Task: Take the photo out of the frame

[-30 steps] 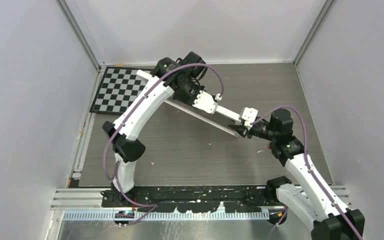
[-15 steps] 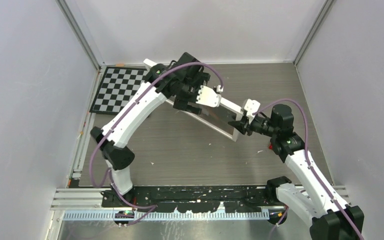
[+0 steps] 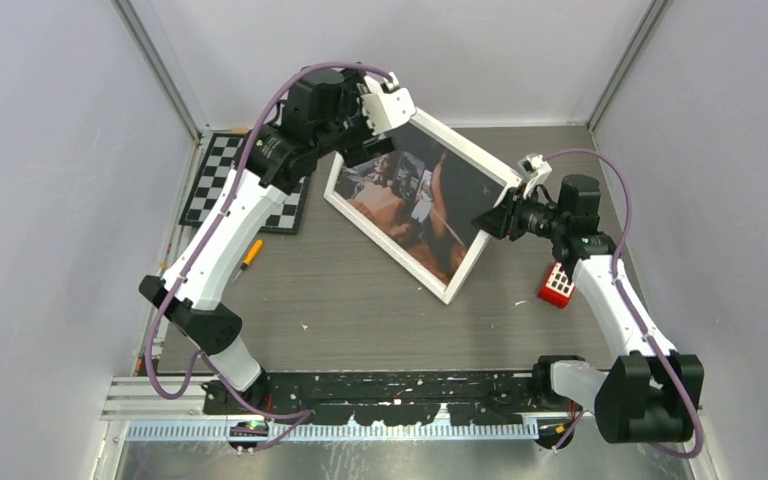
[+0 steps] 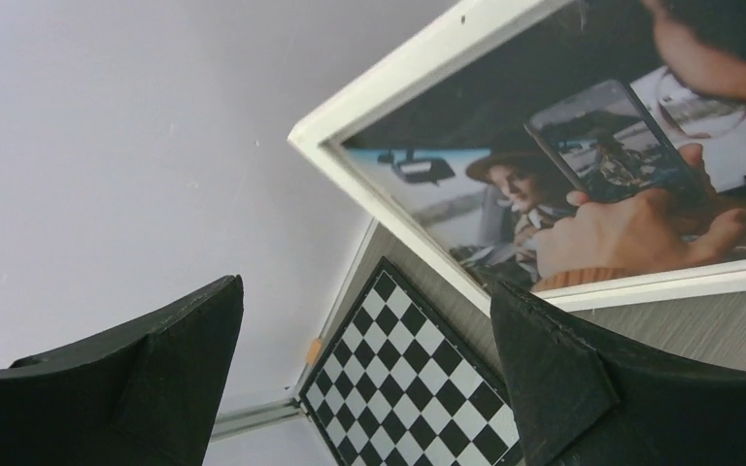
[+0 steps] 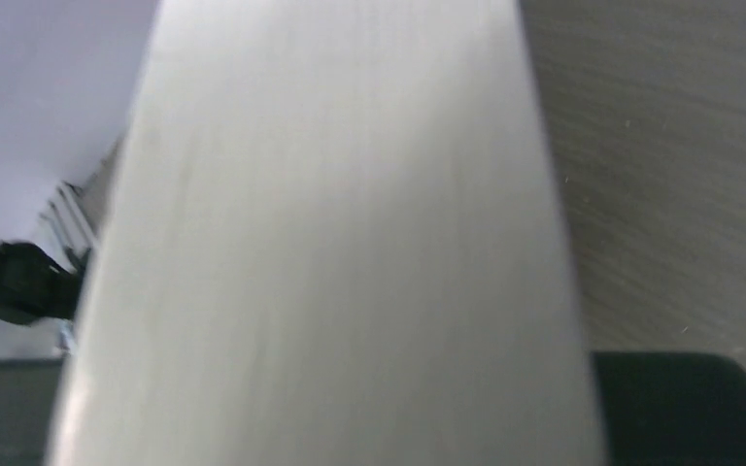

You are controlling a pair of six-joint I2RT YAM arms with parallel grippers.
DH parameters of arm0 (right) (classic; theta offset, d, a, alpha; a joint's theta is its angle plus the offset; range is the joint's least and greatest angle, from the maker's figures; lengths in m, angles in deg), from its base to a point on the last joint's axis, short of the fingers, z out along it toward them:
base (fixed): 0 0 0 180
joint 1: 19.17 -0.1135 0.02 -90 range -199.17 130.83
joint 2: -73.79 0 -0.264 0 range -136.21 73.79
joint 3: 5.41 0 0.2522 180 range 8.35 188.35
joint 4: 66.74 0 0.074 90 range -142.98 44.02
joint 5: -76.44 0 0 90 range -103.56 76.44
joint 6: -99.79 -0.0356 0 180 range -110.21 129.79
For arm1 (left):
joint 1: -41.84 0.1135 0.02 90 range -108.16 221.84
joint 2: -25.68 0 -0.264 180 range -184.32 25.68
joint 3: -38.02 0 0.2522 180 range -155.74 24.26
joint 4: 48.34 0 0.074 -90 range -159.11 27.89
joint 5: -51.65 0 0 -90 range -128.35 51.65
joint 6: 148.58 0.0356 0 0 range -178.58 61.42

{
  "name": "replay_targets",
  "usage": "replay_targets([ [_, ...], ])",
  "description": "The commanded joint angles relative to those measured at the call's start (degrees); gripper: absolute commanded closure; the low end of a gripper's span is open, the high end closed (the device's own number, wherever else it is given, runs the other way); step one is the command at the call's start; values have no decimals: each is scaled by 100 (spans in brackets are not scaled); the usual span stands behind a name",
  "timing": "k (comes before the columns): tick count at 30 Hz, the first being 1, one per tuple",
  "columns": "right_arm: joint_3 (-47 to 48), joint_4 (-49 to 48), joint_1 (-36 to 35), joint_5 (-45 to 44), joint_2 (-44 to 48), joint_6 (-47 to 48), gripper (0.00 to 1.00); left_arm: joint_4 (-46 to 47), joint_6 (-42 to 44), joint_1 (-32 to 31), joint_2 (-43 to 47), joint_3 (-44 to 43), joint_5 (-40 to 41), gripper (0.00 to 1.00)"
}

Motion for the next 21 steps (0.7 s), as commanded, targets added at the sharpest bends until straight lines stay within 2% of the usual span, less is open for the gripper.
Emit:
replay_targets([
  [1,318,-611,368,224,-336,-1683,99,362,-486,32,62,87,105,0],
  [4,138,-1071,556,296,-638,-2383,99,378,-558,74,63,196,153,0],
  [8,-48,-1330,816,404,-1118,-2781,99,304,-815,275,17,268,196,0],
  [13,-182,-1391,1102,599,-1747,-2944,99,14,-1358,695,-138,166,129,0],
  [21,-113,-892,1515,527,-3057,-2861,99,-359,-2167,1267,-414,254,-207,2],
])
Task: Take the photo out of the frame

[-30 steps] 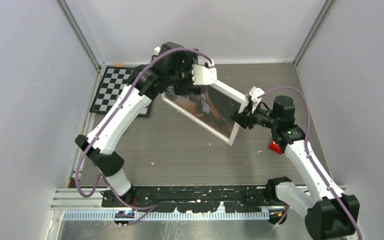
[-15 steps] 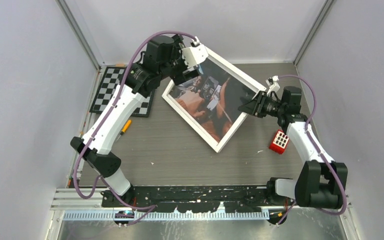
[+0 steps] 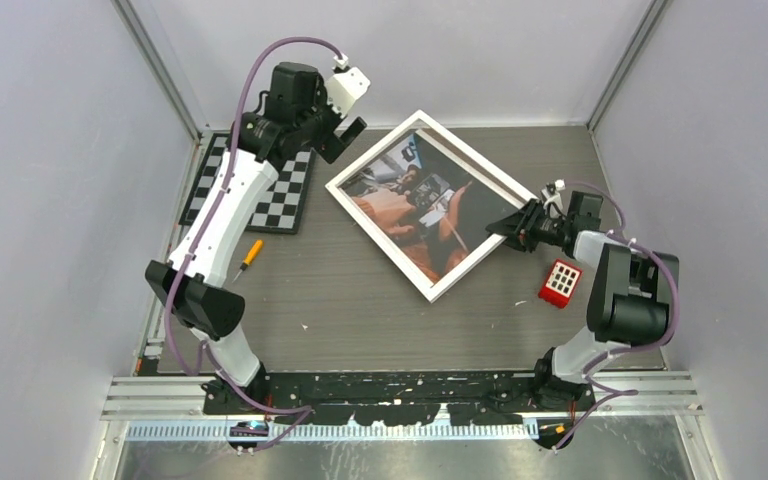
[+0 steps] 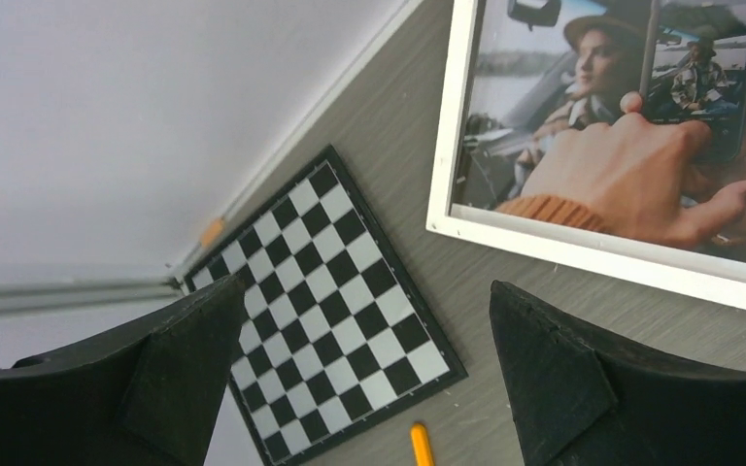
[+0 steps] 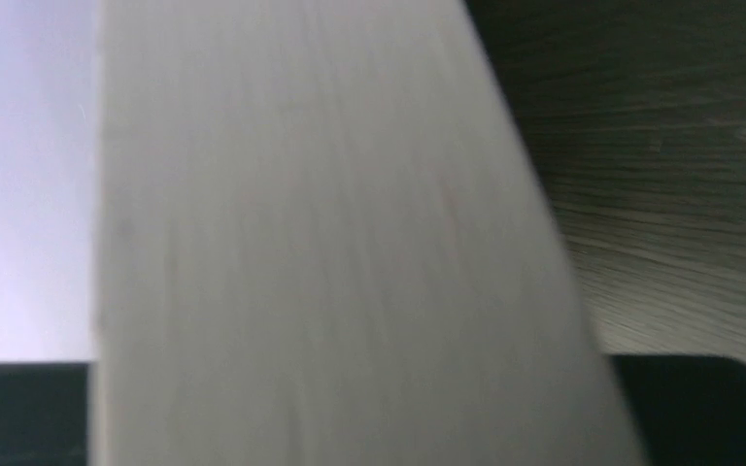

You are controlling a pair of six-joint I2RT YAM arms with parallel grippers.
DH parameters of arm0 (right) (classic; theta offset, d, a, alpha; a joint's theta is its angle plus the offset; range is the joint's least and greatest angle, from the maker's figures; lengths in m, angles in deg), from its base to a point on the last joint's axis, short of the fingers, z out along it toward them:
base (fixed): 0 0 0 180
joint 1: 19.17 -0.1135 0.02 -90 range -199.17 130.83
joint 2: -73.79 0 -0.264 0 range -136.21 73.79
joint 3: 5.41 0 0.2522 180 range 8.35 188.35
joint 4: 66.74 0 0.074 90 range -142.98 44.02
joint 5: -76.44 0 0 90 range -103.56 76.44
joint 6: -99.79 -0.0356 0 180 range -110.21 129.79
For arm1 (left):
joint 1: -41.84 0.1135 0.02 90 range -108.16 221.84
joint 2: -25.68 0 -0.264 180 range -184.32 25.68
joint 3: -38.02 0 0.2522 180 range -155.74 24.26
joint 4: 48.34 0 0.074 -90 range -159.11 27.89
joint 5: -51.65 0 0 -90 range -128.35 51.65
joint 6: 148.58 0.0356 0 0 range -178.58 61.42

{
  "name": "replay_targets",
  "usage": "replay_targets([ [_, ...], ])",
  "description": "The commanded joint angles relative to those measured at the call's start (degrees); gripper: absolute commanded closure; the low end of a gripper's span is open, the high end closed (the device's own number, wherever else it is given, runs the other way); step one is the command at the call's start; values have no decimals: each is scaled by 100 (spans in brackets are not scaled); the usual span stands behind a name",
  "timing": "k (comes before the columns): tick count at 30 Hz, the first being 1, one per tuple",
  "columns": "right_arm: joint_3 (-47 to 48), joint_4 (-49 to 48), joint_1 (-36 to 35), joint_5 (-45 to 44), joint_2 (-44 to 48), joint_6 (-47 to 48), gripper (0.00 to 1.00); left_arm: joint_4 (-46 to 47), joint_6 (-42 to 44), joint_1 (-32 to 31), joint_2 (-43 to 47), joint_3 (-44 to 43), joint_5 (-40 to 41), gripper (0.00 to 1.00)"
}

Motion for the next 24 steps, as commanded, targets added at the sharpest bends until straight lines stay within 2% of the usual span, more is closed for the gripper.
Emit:
replay_targets([
  [1,148,135,168,-430,-527,275,99,-210,-671,262,-142,-5,-309,3],
  [6,537,1150,188,-564,-1085,870,99,-513,-1154,593,-439,-27,-755,5],
  [10,927,1943,222,-759,-1433,1428,99,-690,-1224,758,-834,-111,-1166,4],
  [15,1444,2669,262,-1229,-1862,1692,99,-1487,-1460,1014,-2361,-1717,-1839,4],
  [18,1574,2819,282,-1580,-1902,1639,91,-1824,-1467,1121,-3237,-2714,-2336,6],
  [20,1631,2870,292,-1744,-1901,1556,83,-1754,-1435,1153,-3639,-3054,-2566,6],
  [24,1723,2955,317,-1924,-1941,1293,55,-1001,-1487,1154,-4062,-2916,-2700,6],
])
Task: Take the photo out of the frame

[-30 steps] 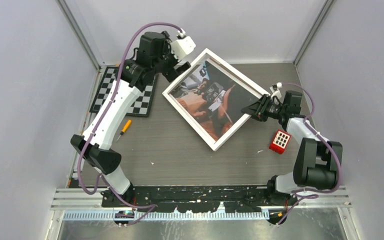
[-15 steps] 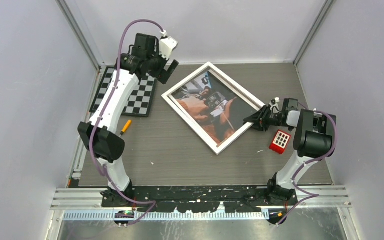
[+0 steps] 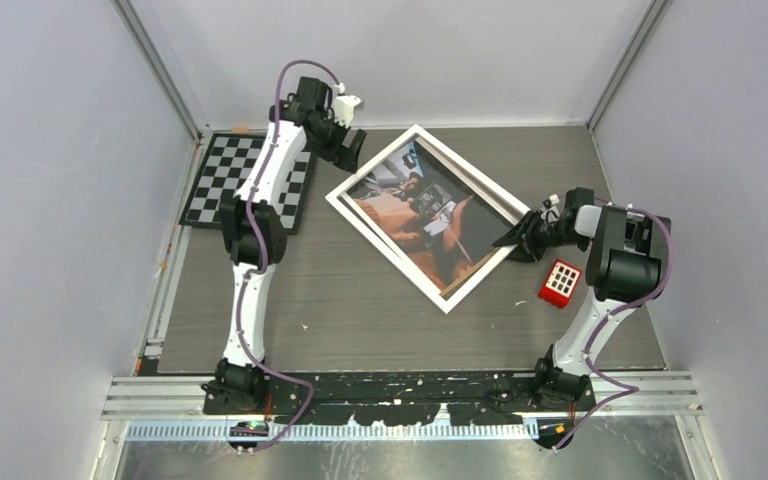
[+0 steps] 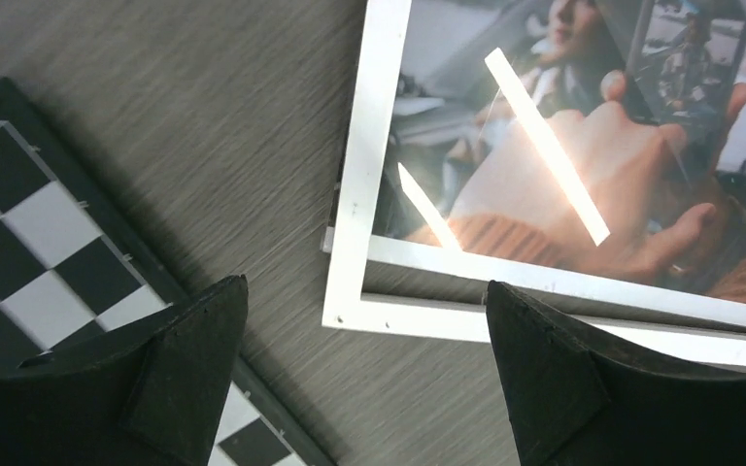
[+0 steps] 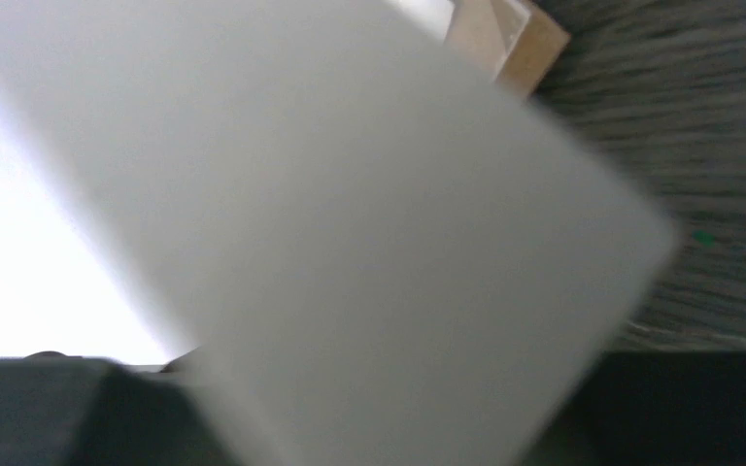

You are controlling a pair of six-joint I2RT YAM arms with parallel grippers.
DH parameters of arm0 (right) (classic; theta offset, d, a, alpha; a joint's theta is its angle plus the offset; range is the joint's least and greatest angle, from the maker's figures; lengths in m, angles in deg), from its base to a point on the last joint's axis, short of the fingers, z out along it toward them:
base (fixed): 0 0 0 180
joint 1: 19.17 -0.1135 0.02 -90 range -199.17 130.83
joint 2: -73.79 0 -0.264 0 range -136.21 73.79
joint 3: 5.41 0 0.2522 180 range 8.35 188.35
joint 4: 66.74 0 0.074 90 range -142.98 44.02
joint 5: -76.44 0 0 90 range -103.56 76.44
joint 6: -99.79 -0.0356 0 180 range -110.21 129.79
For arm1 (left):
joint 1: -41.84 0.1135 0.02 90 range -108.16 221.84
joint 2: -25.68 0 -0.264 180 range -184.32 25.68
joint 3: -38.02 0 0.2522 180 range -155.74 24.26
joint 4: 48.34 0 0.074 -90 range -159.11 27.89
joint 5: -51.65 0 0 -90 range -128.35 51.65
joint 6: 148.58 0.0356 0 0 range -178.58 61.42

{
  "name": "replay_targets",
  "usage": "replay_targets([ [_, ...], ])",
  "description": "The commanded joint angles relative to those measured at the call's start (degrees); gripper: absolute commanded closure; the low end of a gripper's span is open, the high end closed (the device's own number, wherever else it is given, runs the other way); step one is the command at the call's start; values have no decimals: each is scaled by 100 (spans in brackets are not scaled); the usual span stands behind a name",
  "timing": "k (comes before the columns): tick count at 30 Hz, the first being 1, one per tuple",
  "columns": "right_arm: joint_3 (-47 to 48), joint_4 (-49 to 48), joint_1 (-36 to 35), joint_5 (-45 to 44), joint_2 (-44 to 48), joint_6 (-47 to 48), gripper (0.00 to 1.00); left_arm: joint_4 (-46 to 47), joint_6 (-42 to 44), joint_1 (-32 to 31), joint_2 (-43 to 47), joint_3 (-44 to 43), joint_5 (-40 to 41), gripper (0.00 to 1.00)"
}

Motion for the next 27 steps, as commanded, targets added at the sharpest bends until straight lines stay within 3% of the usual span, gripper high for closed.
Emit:
replay_targets([
  [1,260,295,57,-908,25,-14,50,587,-171,37,-227,-96,-513,6],
  [6,368,580,55,-1167,107,-126,35,1523,-537,61,-757,-73,-472,6],
  [12,546,984,52,-1616,204,-157,17,1959,-1001,64,-1446,-505,-754,5],
  [18,550,1301,53,-2069,256,-369,12,2343,-1430,43,-1823,-603,-870,7],
  [21,487,1273,40,-2135,274,-424,11,2109,-1452,-3,-1889,-641,-1017,14],
  [27,607,1078,-47,-2058,-79,-381,11,1235,-1282,-50,-1442,102,-1476,27],
])
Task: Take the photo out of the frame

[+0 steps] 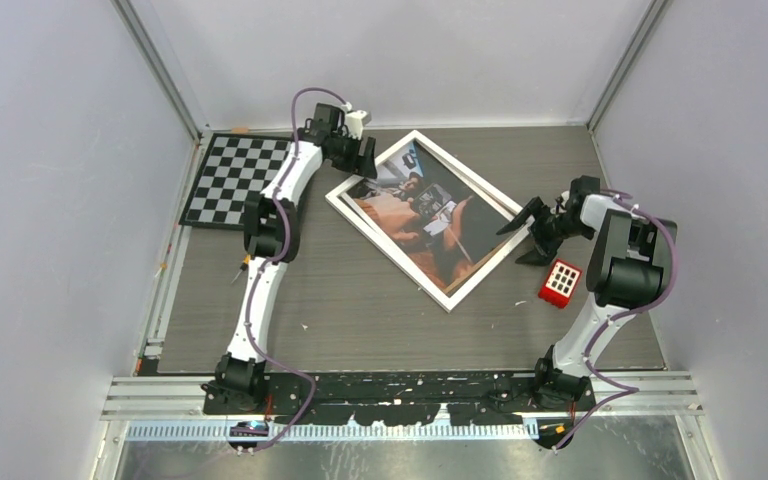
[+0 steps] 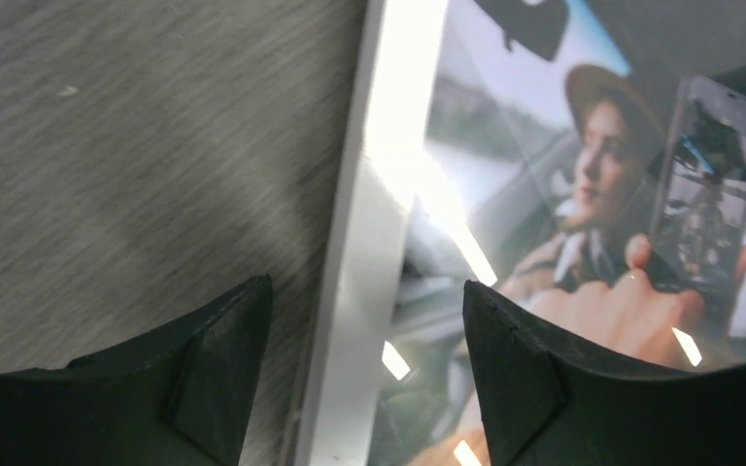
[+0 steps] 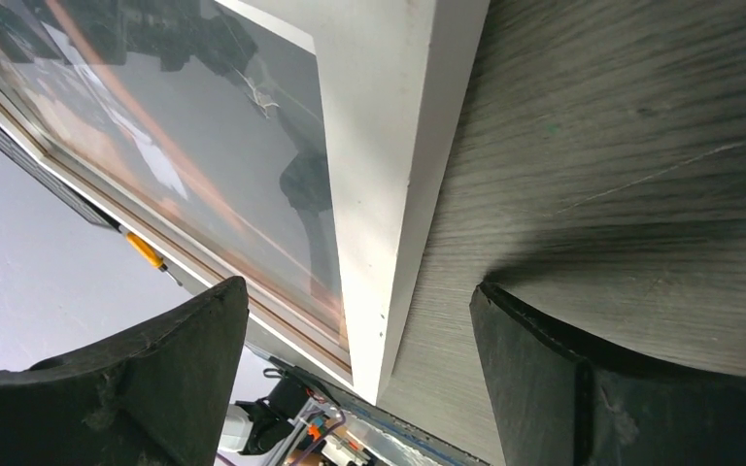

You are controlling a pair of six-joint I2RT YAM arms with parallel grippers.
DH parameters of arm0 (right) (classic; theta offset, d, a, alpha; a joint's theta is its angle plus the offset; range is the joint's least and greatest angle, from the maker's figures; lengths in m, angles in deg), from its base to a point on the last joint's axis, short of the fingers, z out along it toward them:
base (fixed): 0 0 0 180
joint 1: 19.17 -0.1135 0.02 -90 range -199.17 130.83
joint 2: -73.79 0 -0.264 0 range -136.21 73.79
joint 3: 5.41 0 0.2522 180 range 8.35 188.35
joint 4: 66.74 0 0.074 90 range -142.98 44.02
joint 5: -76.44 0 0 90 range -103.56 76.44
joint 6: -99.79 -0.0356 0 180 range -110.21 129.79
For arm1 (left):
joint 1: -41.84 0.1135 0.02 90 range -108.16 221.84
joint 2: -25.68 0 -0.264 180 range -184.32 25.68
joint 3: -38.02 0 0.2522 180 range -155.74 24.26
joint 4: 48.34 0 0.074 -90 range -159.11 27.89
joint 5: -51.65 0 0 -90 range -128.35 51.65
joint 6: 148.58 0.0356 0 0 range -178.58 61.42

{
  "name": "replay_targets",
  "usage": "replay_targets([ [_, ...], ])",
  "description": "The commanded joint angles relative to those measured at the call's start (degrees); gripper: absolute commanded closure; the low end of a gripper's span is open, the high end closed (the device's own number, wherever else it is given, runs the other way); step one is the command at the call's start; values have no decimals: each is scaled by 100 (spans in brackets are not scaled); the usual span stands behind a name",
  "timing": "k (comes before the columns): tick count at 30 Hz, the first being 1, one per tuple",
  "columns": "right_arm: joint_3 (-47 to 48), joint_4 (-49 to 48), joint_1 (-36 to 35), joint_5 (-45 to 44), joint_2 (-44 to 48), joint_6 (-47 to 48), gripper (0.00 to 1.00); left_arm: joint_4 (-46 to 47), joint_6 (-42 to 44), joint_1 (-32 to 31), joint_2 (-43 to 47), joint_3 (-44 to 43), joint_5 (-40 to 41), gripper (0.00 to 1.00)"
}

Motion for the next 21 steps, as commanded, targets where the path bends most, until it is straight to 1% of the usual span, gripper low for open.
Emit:
replay_targets([
  [1,93,-37,-62,-801,-450,237,11,-919,122,-57,480,569,-559,30],
  [3,233,-35,-61,-791,-654,306,11,-1251,372,-72,717,911,-786,36],
  [7,532,-37,-85,-777,-898,482,11,-1867,932,-181,1236,1647,-985,49],
  [12,976,35,-199,-738,-1220,679,12,-1922,1300,-324,2168,3084,-1178,64],
  [16,1204,70,-446,-638,-1415,765,12,-2029,1669,-491,2920,4128,-1175,67],
  [18,1251,55,-621,-630,-1468,793,12,-1968,1683,-535,3215,4693,-1134,69],
  [21,1370,-25,-815,-708,-1449,908,12,-2000,1673,-554,3526,5230,-1178,71],
])
